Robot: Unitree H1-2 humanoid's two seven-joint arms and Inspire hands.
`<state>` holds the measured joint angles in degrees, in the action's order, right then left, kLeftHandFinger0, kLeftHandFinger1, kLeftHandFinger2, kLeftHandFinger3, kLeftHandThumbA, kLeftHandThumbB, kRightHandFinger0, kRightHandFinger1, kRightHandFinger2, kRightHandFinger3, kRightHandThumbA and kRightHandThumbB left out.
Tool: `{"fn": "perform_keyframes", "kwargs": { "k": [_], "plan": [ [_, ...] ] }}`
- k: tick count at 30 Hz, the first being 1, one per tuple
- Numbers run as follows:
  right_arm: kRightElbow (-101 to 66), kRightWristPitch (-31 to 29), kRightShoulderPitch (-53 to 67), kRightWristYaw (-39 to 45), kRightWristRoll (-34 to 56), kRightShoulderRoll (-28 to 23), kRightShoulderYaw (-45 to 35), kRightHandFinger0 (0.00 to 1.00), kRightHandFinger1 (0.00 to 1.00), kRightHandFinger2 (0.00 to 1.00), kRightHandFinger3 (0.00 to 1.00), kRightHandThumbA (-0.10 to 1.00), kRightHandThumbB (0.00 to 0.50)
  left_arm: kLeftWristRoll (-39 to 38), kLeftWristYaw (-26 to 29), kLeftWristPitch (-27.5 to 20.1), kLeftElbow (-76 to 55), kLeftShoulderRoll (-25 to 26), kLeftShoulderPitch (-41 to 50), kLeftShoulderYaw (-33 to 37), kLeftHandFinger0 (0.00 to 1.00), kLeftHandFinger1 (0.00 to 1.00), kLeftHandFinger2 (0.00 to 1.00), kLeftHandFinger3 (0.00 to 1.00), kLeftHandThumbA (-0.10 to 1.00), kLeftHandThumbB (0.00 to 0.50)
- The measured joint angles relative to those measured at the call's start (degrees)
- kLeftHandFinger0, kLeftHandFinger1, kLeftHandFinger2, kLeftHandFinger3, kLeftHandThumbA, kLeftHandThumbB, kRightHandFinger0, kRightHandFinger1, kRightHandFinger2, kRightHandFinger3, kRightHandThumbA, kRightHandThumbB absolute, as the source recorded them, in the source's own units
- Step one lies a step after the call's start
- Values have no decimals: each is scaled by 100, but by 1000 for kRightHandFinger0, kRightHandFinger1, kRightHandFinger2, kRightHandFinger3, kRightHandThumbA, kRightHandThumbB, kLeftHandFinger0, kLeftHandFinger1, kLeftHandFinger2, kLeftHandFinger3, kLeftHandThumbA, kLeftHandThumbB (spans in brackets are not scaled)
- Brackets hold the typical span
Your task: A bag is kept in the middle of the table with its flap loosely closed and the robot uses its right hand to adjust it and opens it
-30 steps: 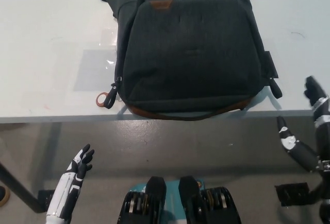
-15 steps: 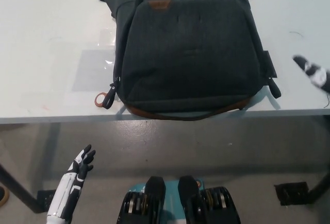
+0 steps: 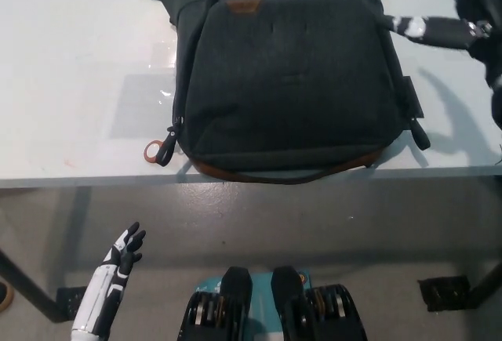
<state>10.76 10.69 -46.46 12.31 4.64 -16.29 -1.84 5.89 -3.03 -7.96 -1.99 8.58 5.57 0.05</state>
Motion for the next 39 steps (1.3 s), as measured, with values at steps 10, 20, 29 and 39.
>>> {"fn": "perform_keyframes", "kwargs": {
  "k": [10,20,29,39],
  "plan": [
    [1500,74,-761,536,158,78,229,1000,1000,1000,1000,1000,376,3,-27,1,-1,16,-2,2,1000,1000,1000,1000,1000,49],
    [2360,164,-1013,1054,251,109,424,1000,1000,1000,1000,1000,414,8,-97,-1,0,31,-9,12,1000,1000,1000,1000,1000,40],
    [2399,599,-1145,1758,246,-181,890,166,623,866,1000,1000,446,8,-140,1,1,37,-14,18,1000,1000,1000,1000,1000,61],
    [1790,749,-1019,1630,-36,-257,940,7,493,783,905,-100,74,10,-209,0,3,47,-70,32,1000,1000,1000,1000,1000,62]
  ]
}}
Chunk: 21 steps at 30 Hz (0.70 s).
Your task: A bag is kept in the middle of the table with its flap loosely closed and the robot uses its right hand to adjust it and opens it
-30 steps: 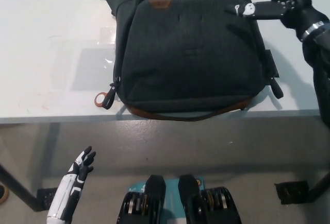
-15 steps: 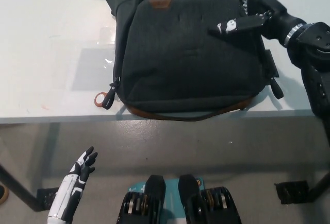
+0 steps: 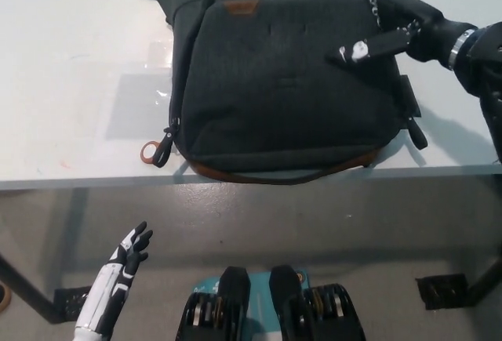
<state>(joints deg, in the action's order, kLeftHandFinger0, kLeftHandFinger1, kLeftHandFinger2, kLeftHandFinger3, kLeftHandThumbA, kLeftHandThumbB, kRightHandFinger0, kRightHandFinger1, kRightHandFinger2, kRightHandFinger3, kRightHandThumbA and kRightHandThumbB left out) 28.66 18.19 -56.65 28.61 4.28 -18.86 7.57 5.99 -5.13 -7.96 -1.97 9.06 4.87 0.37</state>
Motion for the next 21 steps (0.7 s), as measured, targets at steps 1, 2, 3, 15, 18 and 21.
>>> {"fn": "perform_keyframes", "kwargs": {
  "k": [1,2,3,15,18,21],
  "plan": [
    [-77,1,43,-82,-25,62,-49,0,481,761,874,-100,79,2,0,0,0,0,-6,3,1000,1000,1000,1000,1000,70],
    [-128,1,90,-179,-48,127,-107,0,465,739,852,-100,82,3,-1,0,0,0,-15,5,1000,1000,1000,1000,1000,70],
    [-173,1,148,-284,-63,203,-203,0,454,730,814,-100,73,5,-1,0,0,0,-23,6,1000,1000,1000,1000,1000,76],
    [-1869,99,1083,-1005,-251,604,-680,136,531,730,701,-100,98,20,0,4,32,12,-122,16,1000,1000,1000,1000,1000,87],
    [-2469,153,1434,-1028,-314,603,-669,132,507,676,752,-100,122,20,0,4,48,11,-131,17,1000,1000,1000,1000,1000,79],
    [-3069,193,1827,-1040,-338,600,-671,102,458,620,704,-100,116,20,-1,4,53,11,-136,17,1000,1000,1000,1000,1000,86]
  ]
}}
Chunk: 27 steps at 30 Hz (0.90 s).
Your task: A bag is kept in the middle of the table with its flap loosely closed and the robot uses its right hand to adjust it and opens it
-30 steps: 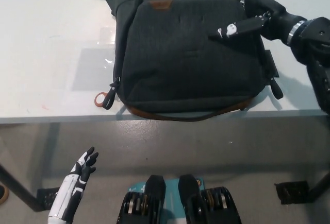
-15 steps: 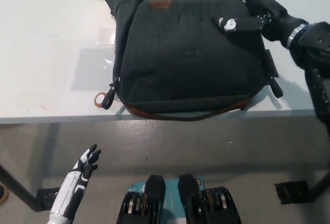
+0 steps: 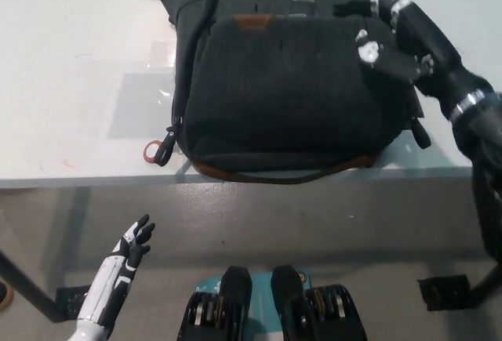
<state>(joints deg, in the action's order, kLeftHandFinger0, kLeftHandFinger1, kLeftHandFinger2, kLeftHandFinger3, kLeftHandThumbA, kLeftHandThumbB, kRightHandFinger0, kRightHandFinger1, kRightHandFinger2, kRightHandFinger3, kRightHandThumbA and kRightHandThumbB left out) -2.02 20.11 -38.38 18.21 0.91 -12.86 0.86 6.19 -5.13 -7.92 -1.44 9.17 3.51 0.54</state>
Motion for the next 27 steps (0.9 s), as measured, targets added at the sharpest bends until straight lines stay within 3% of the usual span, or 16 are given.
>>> {"fn": "perform_keyframes", "kwargs": {
  "k": [1,4,7,9,10,11,13,14,15,17,19,21,23,25,27],
  "plan": [
    [-273,20,209,-7,-1,1,0,131,471,620,676,-100,124,0,0,0,0,1,-2,-1,1000,1000,1000,1000,1000,88],
    [-872,50,714,-37,-9,11,-2,97,400,528,613,-100,125,0,-1,-1,6,1,-15,2,1000,1000,1000,1000,1000,99],
    [-1447,51,1376,-115,-12,81,-10,128,406,494,452,-12,128,0,-1,-2,7,10,-53,3,1000,1000,1000,1000,1000,102],
    [-1614,55,1791,-163,-9,170,-11,158,460,594,492,-59,99,0,-2,-1,7,19,-85,4,1000,1000,1000,1000,1000,92],
    [-1631,45,1974,-176,12,228,-13,190,507,669,560,-52,95,0,-2,-2,7,27,-106,5,1000,1000,1000,1000,1000,87],
    [-1632,36,2113,-185,24,268,-15,203,504,689,612,-36,111,0,-2,-2,7,33,-122,5,1000,1000,1000,1000,1000,86],
    [-1624,4,2429,-220,74,382,-43,411,684,968,961,199,86,-1,-2,-1,7,44,-164,6,1000,1000,1000,1000,1000,74],
    [-1604,-28,2563,-238,82,425,-44,516,739,1000,1000,356,79,-1,-2,-1,7,46,-181,6,1000,1000,1000,1000,1000,78],
    [-1575,-65,2679,-248,85,441,-41,743,902,1000,1000,575,77,-2,-2,-1,7,47,-196,5,1000,1000,1000,1000,1000,73],
    [-1449,-188,2944,-184,87,342,128,841,945,1000,1000,661,78,-2,-2,-2,7,49,-216,5,1000,1000,1000,1000,1000,72],
    [-1306,-282,3143,-64,85,168,362,1000,1000,1000,1000,742,145,-2,-3,-2,12,54,-230,5,1000,1000,1000,1000,1000,68],
    [-1094,-408,3309,74,62,-63,631,1000,1000,1000,1000,778,191,-2,-2,-1,12,67,-231,5,1000,1000,1000,1000,1000,55],
    [-940,-538,3369,142,13,-235,810,1000,1000,1000,1000,803,173,1,-3,0,12,77,-235,7,1000,1000,1000,1000,1000,58],
    [-784,-773,3370,198,-61,-415,1016,1000,1000,1000,1000,869,210,1,-3,1,12,83,-259,9,1000,1000,1000,1000,997,65],
    [-616,-924,3371,204,-131,-472,1140,1000,1000,1000,1000,903,208,1,-3,1,22,85,-287,10,1000,1000,1000,1000,986,64]
  ]
}}
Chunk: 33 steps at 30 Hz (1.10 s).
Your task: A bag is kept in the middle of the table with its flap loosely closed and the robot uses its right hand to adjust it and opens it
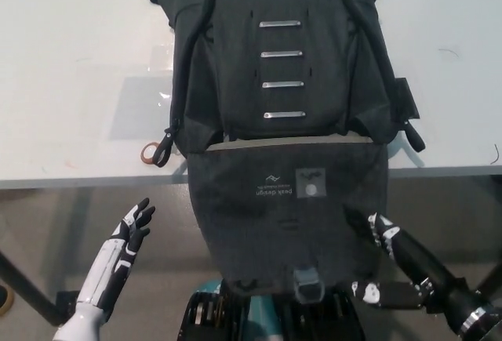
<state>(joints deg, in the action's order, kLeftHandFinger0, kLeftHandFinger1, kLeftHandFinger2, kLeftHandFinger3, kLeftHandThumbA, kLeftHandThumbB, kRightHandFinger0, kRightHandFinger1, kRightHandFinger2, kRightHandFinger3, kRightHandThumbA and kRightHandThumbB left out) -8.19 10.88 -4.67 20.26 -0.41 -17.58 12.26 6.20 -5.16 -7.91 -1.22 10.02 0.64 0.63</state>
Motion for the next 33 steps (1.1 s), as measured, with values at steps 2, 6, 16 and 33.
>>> {"fn": "perform_keyframes", "kwargs": {
  "k": [2,6,16,33],
  "plan": [
    [166,-126,6,-2,-68,-16,90,1000,1000,1000,1000,917,212,-1,0,0,21,1,-31,0,1000,1000,1000,1000,981,57],
    [396,-351,-9,-3,-187,-17,190,1000,1000,1000,1000,1000,227,-2,-1,10,58,8,-67,1,1000,1000,1000,1000,979,49],
    [1131,-533,-470,-61,-394,-17,191,1000,1000,1000,1000,1000,98,-5,-4,38,69,76,-235,5,1000,1000,1000,1000,943,60],
    [1473,-279,49,-1063,-548,835,-1458,1000,1000,1000,1000,1000,164,-15,-35,80,70,100,-362,35,1000,1000,1000,1000,988,58]
  ]
}}
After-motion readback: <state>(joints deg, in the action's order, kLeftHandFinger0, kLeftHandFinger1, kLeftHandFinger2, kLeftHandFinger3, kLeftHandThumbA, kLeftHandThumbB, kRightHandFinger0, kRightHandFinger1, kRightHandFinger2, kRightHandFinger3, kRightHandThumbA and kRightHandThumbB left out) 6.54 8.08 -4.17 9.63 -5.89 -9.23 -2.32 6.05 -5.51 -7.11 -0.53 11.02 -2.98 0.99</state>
